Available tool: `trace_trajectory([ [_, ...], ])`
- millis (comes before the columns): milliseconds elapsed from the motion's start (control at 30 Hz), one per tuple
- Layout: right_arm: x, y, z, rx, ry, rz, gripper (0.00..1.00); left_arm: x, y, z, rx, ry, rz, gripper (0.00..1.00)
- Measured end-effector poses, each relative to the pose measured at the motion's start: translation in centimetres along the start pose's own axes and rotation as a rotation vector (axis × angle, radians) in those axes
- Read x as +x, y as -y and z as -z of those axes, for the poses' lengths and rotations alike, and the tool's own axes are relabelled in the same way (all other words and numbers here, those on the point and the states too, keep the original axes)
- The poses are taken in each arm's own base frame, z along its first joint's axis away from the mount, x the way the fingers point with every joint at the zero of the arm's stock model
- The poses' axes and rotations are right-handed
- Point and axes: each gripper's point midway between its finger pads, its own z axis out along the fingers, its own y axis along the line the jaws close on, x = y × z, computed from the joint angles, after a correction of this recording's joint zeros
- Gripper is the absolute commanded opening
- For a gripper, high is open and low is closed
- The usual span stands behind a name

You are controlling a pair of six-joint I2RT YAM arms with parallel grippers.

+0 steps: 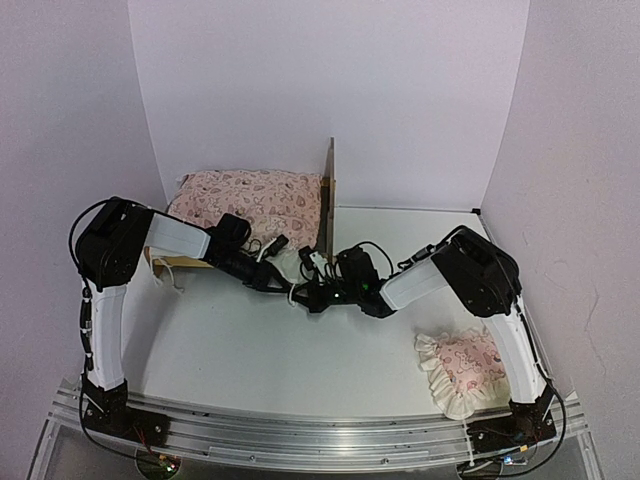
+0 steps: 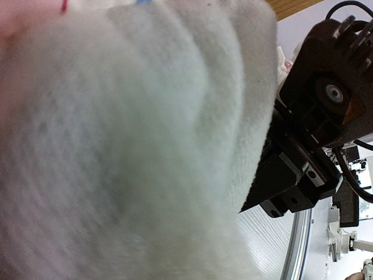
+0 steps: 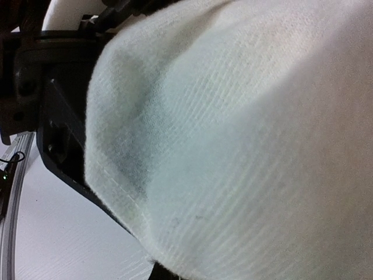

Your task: Set up the pet bed

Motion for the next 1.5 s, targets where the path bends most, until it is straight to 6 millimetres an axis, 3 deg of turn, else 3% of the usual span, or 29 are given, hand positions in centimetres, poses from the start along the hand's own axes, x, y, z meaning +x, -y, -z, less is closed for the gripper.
trace_trajectory([
  [100, 0.0, -0.1, 0.0, -0.010, -0.003, -0.001, 0.01, 0.1, 0.0, 0.0, 0.001, 0.000, -0.002, 0.00],
  [300, 0.4, 0.2, 0.1, 0.005, -0.005, -0.011, 0.21, 0.1, -0.2, 0.0, -0.013, -0.004, 0.003, 0.00],
  [467, 2.0, 0.9, 1.3, 0.064, -0.036, -0.029, 0.26, -0.1, -0.4, 0.2, -0.047, -0.023, 0.021, 0.00],
  [567, 2.0, 0.8, 2.4, 0.094, -0.042, -0.036, 0.27, -0.2, -0.5, 0.5, -0.067, -0.040, 0.043, 0.00],
  [833, -0.9, -0.1, 4.7, 0.147, 0.009, -0.009, 0.26, 0.1, -0.8, 0.9, -0.096, -0.068, 0.059, 0.00],
  [1067, 0.9, 2.3, 5.4, 0.294, -0.054, -0.028, 0.25, 0.3, -1.6, 2.3, -0.147, -0.076, 0.094, 0.00],
  [1167, 1.0, 3.1, 5.0, 0.347, -0.073, -0.017, 0.25, 0.3, -1.8, 2.4, -0.159, -0.077, 0.095, 0.00],
  [1500, 0.7, 3.9, 0.9, 0.472, -0.057, 0.058, 0.22, 0.5, -2.0, 2.5, -0.169, -0.083, 0.072, 0.00],
])
